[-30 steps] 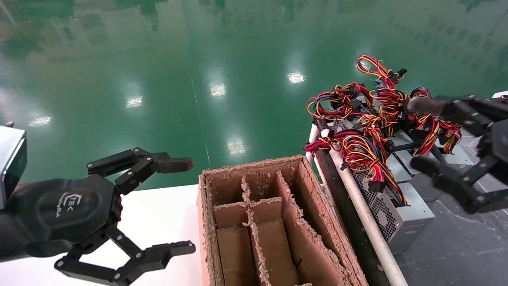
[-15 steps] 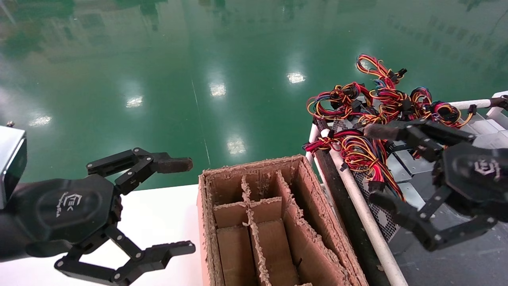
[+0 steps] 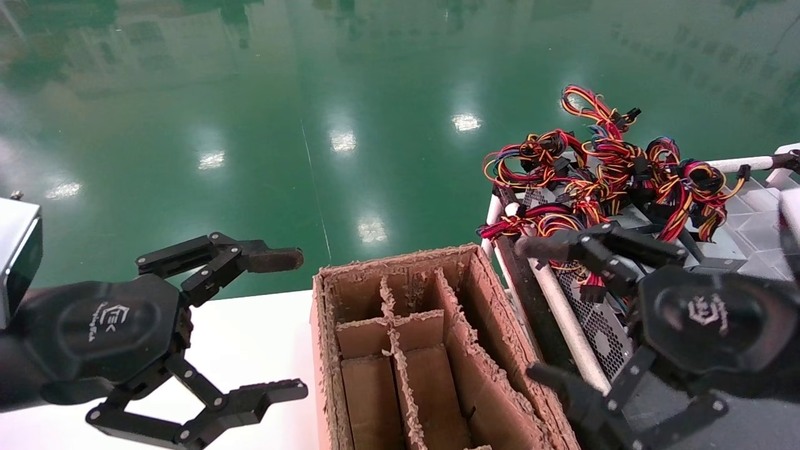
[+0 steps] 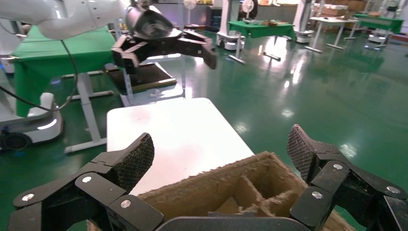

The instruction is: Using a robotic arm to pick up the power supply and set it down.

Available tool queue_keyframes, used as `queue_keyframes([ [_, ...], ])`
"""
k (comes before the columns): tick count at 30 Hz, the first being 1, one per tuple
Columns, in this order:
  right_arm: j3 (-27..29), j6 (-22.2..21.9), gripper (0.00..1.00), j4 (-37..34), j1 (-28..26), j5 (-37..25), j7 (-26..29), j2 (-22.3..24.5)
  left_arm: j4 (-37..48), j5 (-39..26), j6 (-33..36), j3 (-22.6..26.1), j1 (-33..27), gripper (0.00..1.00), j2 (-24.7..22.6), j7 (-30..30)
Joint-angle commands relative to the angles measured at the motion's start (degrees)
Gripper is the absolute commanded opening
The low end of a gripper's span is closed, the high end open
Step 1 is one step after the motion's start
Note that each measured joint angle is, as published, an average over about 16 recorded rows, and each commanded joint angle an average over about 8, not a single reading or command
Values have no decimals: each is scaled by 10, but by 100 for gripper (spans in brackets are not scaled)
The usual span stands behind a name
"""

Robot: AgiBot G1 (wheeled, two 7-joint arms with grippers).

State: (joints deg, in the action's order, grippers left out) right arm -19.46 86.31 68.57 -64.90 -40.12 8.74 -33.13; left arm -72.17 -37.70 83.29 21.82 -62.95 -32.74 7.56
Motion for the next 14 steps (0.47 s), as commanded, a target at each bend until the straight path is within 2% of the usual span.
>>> queue_keyframes([
  [1, 9, -2, 100, 13, 9, -5, 5, -5, 0, 0, 0, 0, 0, 100, 0, 0],
  [14, 43, -7, 100, 62, 41, -21, 23, -24, 0, 0, 0, 0, 0, 100, 0, 0],
])
